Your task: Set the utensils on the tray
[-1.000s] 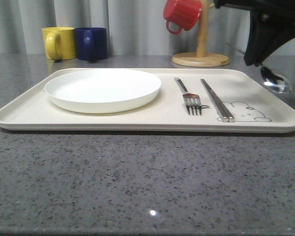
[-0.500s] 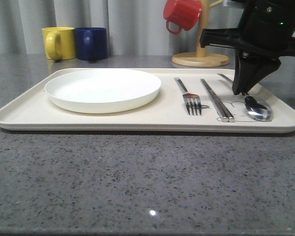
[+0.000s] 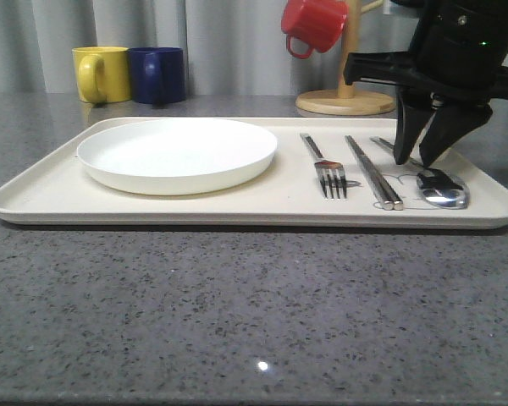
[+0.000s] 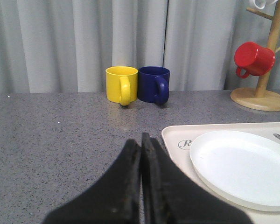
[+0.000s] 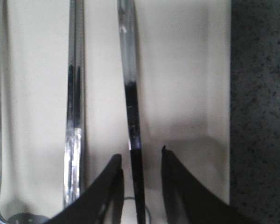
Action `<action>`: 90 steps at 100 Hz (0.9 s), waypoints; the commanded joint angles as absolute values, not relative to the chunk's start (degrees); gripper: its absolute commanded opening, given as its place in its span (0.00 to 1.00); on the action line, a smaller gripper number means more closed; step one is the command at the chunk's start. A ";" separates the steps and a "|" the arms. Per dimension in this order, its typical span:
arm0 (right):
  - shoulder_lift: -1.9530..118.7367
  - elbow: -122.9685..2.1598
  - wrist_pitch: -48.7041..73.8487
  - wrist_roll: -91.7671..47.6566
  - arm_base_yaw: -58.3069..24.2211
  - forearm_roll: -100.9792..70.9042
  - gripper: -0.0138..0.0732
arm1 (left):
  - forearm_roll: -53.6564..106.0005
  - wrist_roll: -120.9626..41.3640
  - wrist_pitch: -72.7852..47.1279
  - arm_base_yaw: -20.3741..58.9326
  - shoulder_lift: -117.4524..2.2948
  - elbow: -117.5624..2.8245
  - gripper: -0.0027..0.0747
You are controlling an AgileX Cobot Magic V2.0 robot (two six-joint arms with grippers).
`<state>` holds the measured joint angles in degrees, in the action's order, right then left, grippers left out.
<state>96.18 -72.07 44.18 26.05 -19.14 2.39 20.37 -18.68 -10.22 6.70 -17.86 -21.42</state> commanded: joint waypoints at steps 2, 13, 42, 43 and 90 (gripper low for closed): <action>92.72 -73.86 42.35 26.09 -19.18 3.24 0.46 | 20.67 -18.59 -5.35 6.64 -18.21 -22.93 0.01; 90.40 -73.86 42.22 26.09 -19.07 3.73 0.46 | 20.67 -18.59 -5.35 6.64 -18.21 -22.93 0.01; 81.33 -73.72 43.01 20.48 -13.13 5.36 0.46 | 20.67 -18.59 -5.35 6.64 -18.21 -22.93 0.01; 80.86 -73.71 42.99 20.22 -12.69 5.36 0.46 | 20.67 -18.59 -5.35 6.64 -18.21 -22.93 0.01; 56.24 -55.50 32.56 16.91 -5.78 9.24 0.46 | 20.67 -18.59 -5.35 6.64 -18.21 -22.93 0.01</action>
<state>62.13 -57.91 38.13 17.75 -6.19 7.19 20.37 -18.68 -10.22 6.70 -17.86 -21.42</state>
